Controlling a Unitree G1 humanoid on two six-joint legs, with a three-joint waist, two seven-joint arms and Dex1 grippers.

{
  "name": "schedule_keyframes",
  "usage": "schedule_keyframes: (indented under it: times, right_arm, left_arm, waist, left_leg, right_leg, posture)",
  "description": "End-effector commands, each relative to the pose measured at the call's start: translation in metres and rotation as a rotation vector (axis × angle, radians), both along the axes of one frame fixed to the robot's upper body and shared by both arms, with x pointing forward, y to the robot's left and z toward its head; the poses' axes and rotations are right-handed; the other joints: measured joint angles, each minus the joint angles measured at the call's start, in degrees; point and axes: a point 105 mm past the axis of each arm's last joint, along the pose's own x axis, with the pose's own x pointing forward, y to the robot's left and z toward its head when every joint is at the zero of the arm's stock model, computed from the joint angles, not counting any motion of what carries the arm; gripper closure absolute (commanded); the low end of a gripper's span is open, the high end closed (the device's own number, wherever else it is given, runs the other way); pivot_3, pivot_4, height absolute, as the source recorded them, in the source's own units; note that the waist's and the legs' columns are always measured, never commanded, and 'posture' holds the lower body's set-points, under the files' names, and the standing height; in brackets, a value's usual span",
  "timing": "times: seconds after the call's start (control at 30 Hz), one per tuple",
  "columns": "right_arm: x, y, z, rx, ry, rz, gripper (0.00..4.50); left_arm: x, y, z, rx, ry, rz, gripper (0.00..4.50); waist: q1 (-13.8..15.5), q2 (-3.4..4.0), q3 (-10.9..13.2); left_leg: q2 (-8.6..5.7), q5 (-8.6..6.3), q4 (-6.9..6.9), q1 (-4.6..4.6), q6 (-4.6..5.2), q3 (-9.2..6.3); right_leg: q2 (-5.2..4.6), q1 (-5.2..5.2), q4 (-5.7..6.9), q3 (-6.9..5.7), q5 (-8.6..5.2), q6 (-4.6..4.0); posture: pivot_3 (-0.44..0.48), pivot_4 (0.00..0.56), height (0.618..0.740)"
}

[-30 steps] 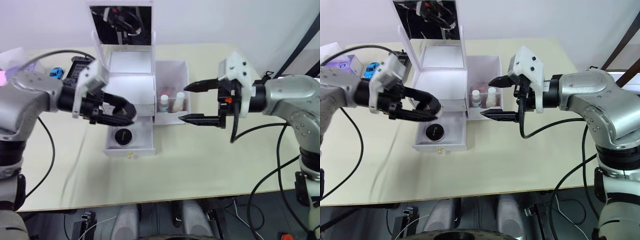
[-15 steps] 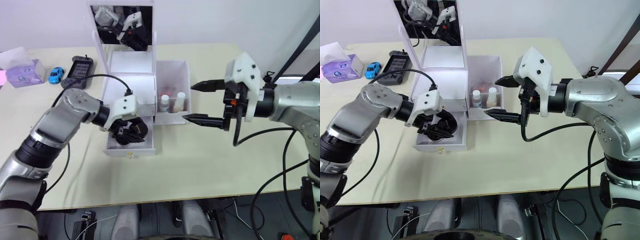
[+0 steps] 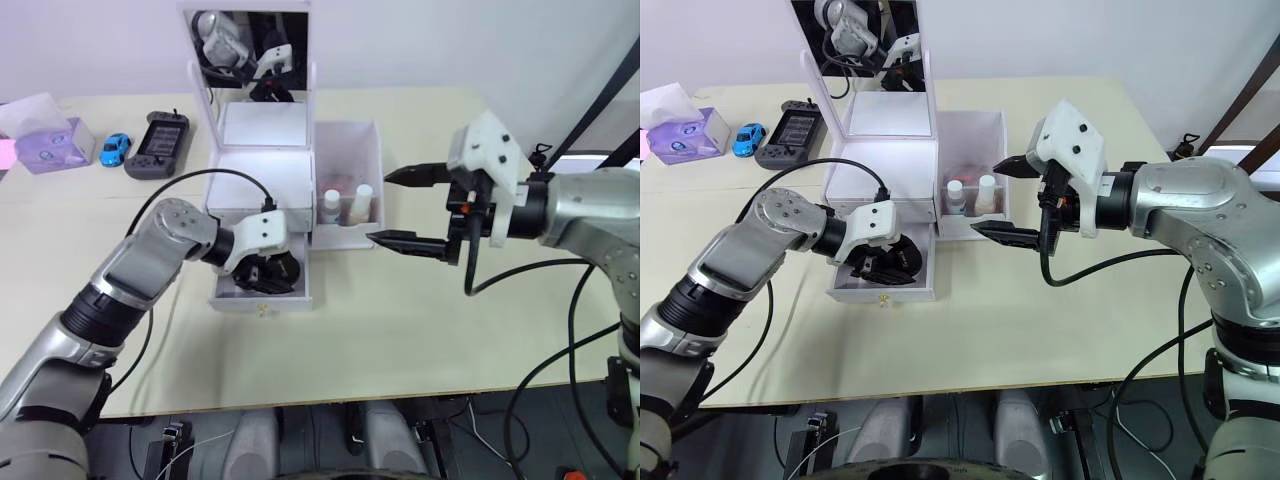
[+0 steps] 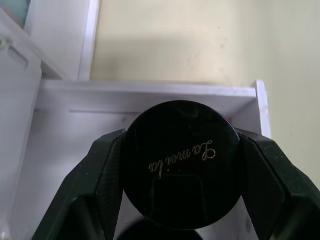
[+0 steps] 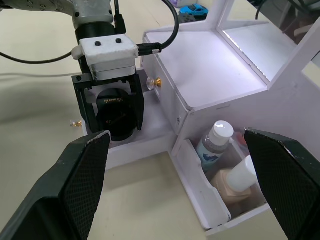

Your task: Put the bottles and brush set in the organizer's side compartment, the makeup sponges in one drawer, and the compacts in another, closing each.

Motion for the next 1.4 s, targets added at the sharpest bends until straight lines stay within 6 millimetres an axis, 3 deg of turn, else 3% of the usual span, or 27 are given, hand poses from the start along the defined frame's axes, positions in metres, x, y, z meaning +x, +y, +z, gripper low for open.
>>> schedule_keyframes:
  times: [0.03,0.3,0.5,0.73,0.83,1.0,1.07,1.2,1.4]
  right_arm:
    - [-0.003,-0.001,0.010,-0.003,-0.059,0.001,0.00]
    - [-0.003,0.000,0.010,-0.004,-0.059,0.007,0.00]
    - [-0.005,0.001,0.009,0.003,-0.045,0.032,0.00]
    - [0.000,-0.008,0.008,0.019,-0.047,0.053,0.00]
    - [0.015,-0.025,0.004,0.080,-0.097,-0.010,0.00]
    - [0.030,-0.052,-0.016,0.127,-0.083,-0.100,0.00]
    - [0.034,-0.058,-0.024,0.133,-0.069,-0.122,0.00]
    - [0.035,-0.059,-0.037,0.126,-0.039,-0.118,0.00]
    - [0.037,-0.058,-0.041,0.114,-0.027,-0.108,0.00]
  left_arm:
    - [0.003,-0.002,0.007,-0.016,-0.031,0.008,0.02]
    - [0.002,0.003,0.014,-0.017,-0.028,0.015,0.02]
    - [-0.005,0.014,0.041,-0.075,-0.023,0.043,0.02]
    - [-0.033,0.024,0.082,-0.263,0.031,0.078,0.02]
    - [-0.052,0.040,0.087,-0.362,-0.053,0.089,0.02]
    - [-0.075,0.056,0.056,-0.326,-0.109,0.241,0.02]
    - [-0.084,0.059,0.049,-0.462,-0.077,0.348,0.02]
    - [-0.102,0.078,0.029,-0.627,-0.054,0.530,0.02]
    - [-0.133,0.103,-0.029,-0.593,0.028,0.711,0.02]
  waist:
    - [0.0,0.00,0.0]
    - [0.0,0.00,0.0]
    - [-0.1,0.00,0.0]
    - [-0.1,0.00,0.0]
    - [-0.5,0.00,0.0]
    - [-0.2,0.04,0.0]
    - [0.0,0.04,0.0]
    - [-0.1,0.00,0.0]
    - [-0.2,0.06,0.0]
  left_leg:
    - [0.00,0.00,0.01,0.00,0.00,0.00]
    - [0.00,0.00,0.02,0.01,0.00,0.00]
    - [0.00,0.00,0.01,0.01,0.00,0.00]
    - [0.00,0.00,0.01,0.01,0.00,-0.01]
    - [0.00,0.00,-0.05,0.02,0.00,0.01]
    - [0.01,-0.03,-0.04,0.06,0.05,0.05]
    - [0.01,-0.03,0.01,0.09,0.04,0.06]
    - [0.01,-0.03,0.17,0.11,0.04,0.05]
    - [0.04,-0.04,0.16,0.17,0.02,0.07]
  right_leg:
    - [0.00,0.00,0.01,0.00,0.00,0.00]
    - [0.00,0.00,0.02,0.01,0.01,-0.01]
    - [0.00,0.00,0.01,0.00,0.00,-0.01]
    - [0.00,0.00,0.00,0.00,0.00,0.00]
    - [0.00,0.00,-0.04,0.01,-0.01,0.01]
    - [0.01,0.00,-0.02,0.05,0.00,0.00]
    - [0.00,0.09,-0.07,0.07,-0.01,-0.01]
    - [0.01,0.14,-0.01,0.09,0.03,-0.06]
    - [0.03,0.11,-0.09,0.09,0.07,-0.15]
  posture:
    - [0.000,0.150,0.740]
    - [0.000,0.150,0.740]
    - [0.000,0.150,0.740]
    - [0.000,0.150,0.740]
    - [0.000,0.150,0.740]
    - [0.000,0.150,0.740]
    - [0.000,0.150,0.740]
    - [0.000,0.150,0.740]
    - [0.000,0.150,0.740]
